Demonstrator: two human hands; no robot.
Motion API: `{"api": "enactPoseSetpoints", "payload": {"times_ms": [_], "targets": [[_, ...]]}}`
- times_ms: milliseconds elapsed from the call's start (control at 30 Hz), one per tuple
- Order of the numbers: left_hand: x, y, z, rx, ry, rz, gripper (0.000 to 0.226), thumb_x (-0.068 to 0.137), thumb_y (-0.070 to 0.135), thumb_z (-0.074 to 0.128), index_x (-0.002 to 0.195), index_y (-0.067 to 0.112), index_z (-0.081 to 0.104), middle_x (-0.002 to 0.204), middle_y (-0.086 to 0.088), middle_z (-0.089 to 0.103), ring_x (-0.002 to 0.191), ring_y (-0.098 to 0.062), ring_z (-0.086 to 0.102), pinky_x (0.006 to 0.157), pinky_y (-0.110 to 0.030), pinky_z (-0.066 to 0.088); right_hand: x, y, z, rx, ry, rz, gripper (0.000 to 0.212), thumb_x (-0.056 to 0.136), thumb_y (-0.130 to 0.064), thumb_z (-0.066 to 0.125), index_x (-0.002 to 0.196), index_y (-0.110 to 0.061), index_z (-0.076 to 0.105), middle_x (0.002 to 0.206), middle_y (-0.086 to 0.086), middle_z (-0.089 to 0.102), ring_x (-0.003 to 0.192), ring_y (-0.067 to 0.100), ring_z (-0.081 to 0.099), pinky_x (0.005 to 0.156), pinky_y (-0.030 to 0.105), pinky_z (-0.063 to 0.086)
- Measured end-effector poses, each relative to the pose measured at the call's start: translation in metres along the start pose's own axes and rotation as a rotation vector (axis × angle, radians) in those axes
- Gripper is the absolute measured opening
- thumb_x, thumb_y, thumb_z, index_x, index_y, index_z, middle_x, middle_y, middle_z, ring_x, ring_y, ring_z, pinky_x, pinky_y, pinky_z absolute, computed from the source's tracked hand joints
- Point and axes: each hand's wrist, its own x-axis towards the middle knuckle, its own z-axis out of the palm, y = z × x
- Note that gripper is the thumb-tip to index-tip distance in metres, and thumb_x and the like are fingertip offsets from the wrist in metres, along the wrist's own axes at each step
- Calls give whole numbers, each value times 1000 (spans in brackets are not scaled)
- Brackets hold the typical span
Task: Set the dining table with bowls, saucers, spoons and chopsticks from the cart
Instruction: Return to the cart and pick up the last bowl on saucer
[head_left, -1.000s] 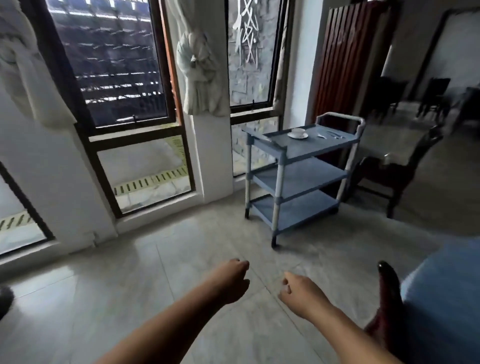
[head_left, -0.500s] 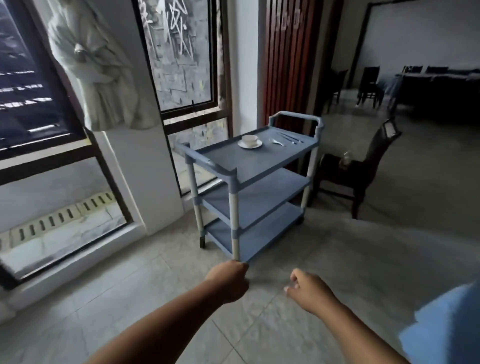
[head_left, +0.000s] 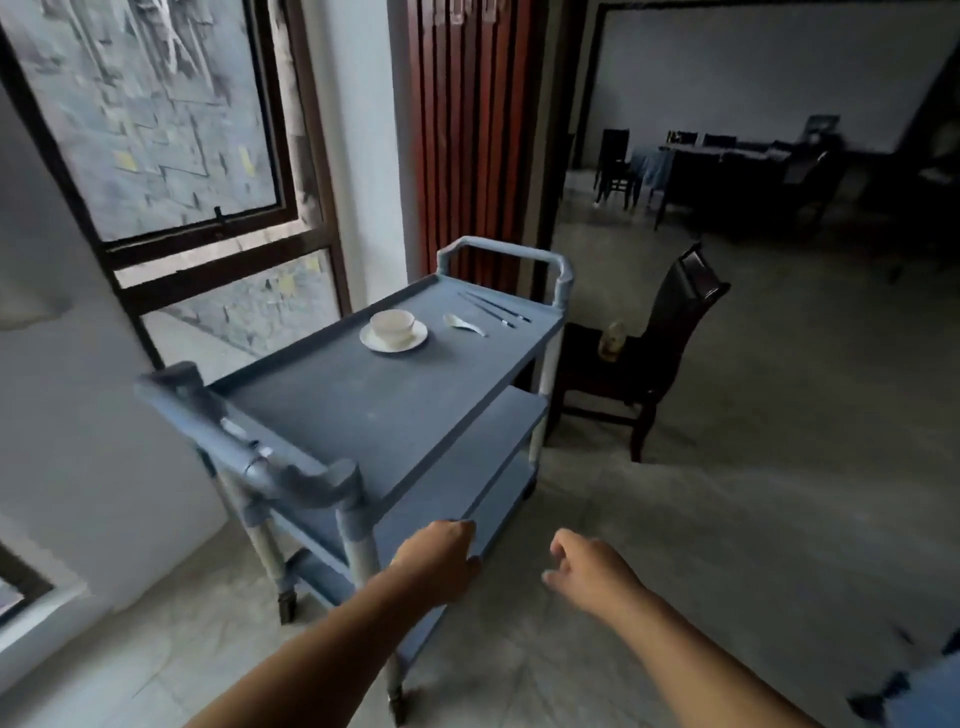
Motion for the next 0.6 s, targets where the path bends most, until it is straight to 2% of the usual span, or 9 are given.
{"api": "enactPoseSetpoints", "payload": {"times_ms": [167,333,500,600], "targets": [[120,-9,-26,-20,-67,24,39,93,37,55,128,19,58,126,-7,66,113,-25,64,95,-37,54,100,-8,-31,63,9,43,32,90,-41,62,114,-21,56,109,0,65,96,17,62,79,29,51],[232,-13,-51,-10,-55,33,38,93,38,53,125,18,57,124,-10,65,113,-31,63,93,-39,54,215,-4,-67,79,18,11,22,91,-38,60,99,-18,54,91,-8,57,81,14,57,64,27,43],[343,-31,-69,-30,-5,-55,36,94,35,53,126,18,58,125,-10,64,113,-30,62,92,-40,54,355,-4,-91,13,-43,-123,25,91,-37,59,98,-14,53,94,4,63,84,23,60,72,35,48],[389,-46,-79,-52,-5,-167,36,95,34,53,126,15,58,127,-11,63,115,-30,62,95,-41,53,428,-11,-107,-45,-135,-232,28,92,-39,58,106,-15,55,102,6,65,93,25,62,78,35,50]]}}
